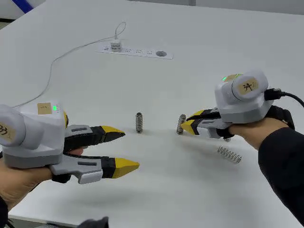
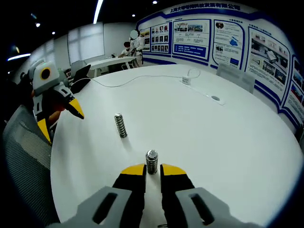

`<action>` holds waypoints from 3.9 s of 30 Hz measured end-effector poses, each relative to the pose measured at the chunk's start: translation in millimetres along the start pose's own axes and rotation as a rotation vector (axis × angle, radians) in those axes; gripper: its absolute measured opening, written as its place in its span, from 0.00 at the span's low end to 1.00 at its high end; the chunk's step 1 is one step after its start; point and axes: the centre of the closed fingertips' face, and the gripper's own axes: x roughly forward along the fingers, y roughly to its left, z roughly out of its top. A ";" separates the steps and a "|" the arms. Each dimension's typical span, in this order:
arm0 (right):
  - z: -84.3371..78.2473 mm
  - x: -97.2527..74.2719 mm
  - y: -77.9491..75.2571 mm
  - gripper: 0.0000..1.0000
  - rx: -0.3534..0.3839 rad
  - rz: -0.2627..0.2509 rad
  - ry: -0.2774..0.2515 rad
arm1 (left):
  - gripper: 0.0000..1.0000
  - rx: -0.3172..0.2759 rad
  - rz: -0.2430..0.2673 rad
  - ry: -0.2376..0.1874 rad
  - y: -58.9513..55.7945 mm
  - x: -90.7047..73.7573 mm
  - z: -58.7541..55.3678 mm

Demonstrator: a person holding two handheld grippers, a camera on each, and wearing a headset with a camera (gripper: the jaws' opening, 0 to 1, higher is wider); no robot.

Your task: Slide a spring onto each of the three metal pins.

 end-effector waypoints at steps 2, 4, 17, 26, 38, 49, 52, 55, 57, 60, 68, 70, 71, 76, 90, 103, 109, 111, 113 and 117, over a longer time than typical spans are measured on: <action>0.3 -5.4 -0.4 0.14 -0.002 -0.004 -0.005 | 0.49 0.001 0.000 -0.001 0.0 0.0 -0.1; 0.9 -10.9 -1.7 0.14 -0.003 -0.009 -0.010 | 0.49 0.001 -0.001 0.000 0.0 0.1 -0.3; -9.7 -40.1 -0.4 0.15 -0.013 -0.036 -0.017 | 0.49 0.008 -0.010 -0.001 -1.6 2.3 0.0; -26.0 -56.2 -2.2 0.16 0.002 -0.057 -0.010 | 0.49 0.013 -0.014 0.000 -2.6 2.3 0.9; -61.5 -71.6 -7.7 0.16 0.045 -0.081 0.028 | 0.49 0.021 -0.017 0.003 -3.5 2.3 1.9; -88.3 -73.5 -8.1 0.16 0.068 -0.082 0.066 | 0.48 0.026 -0.020 0.012 -4.6 2.6 2.5; -93.8 -72.6 -8.9 0.16 0.072 -0.081 0.074 | 0.48 0.027 -0.021 0.014 -5.6 2.6 2.7; -99.0 -71.1 -10.3 0.16 0.077 -0.081 0.080 | 0.48 0.028 -0.021 0.017 -5.7 2.5 2.3; -102.7 -70.2 -11.9 0.16 0.084 -0.081 0.082 | 0.48 0.028 -0.021 0.019 -5.7 2.4 2.2; -105.3 -70.0 -12.6 0.16 0.090 -0.082 0.083 | 0.48 0.028 -0.021 0.021 -5.8 2.2 1.9; -109.4 -69.7 -12.9 0.14 0.077 -0.083 0.087 | 0.48 0.029 -0.022 0.025 -6.6 3.2 1.0; -109.3 -69.7 -13.3 0.12 0.068 -0.085 0.087 | 0.48 0.029 -0.022 0.026 -6.7 3.3 0.8; -109.2 -69.8 -13.1 0.12 0.067 -0.085 0.088 | 0.47 0.029 -0.022 0.026 -6.6 3.2 0.7; -100.7 -71.2 -10.6 0.12 0.073 -0.077 0.076 | 0.47 0.029 -0.024 0.027 -6.8 3.5 -0.1; -58.1 -69.0 16.8 0.11 0.002 -0.008 0.044 | 0.46 0.071 -0.070 0.055 -13.5 12.1 0.7; -20.0 -47.5 56.4 0.11 -0.123 0.111 0.035 | 0.46 0.109 -0.104 0.072 -17.3 20.4 2.2; -8.5 -39.0 74.0 0.11 -0.173 0.165 0.039 | 0.45 0.122 -0.118 0.074 -19.2 22.4 3.4; -5.8 -37.1 79.7 0.11 -0.189 0.181 0.041 | 0.45 0.126 -0.120 0.074 -19.1 23.2 4.1; -3.1 -36.0 85.6 0.11 -0.200 0.198 0.041 | 0.45 0.129 -0.124 0.074 -19.1 24.1 4.5; 0.3 -33.9 94.8 0.12 -0.222 0.224 0.042 | 0.44 0.137 -0.133 0.077 -20.3 26.4 4.8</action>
